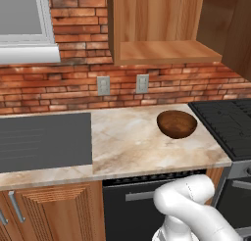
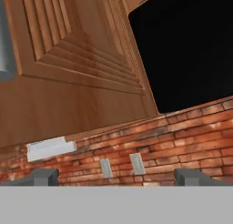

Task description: Open the cabinet and move the ladle to the pot. Then close the cabinet.

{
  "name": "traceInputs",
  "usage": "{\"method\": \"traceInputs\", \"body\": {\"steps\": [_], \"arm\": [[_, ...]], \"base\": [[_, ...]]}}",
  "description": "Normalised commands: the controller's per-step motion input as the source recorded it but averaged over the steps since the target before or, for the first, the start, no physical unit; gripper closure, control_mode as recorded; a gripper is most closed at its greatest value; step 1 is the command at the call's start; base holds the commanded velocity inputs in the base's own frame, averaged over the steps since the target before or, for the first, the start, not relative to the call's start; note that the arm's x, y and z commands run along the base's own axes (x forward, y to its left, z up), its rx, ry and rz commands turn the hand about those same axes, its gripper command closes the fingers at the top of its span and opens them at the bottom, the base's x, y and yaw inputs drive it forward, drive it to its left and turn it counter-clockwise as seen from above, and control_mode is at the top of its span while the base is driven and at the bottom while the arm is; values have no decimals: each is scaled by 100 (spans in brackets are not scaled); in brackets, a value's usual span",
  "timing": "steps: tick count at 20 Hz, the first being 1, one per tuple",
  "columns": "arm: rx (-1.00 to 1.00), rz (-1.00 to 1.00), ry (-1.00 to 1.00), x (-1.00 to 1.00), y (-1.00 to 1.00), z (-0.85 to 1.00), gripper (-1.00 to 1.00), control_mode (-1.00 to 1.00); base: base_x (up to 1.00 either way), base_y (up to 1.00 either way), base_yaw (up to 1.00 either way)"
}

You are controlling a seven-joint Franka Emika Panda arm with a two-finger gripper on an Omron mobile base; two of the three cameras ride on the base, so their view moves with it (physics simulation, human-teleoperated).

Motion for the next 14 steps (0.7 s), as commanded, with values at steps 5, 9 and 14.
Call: {"method": "traceInputs", "body": {"steps": [5, 9, 14], "arm": [[24, 23, -12, 48, -51, -3, -100, -100], [21, 21, -9, 47, -25, 0, -100, -100], [10, 10, -8, 34, 0, 4, -100, -100]], "base": [[0, 0, 0], [0, 0, 0], [0, 0, 0]]}}
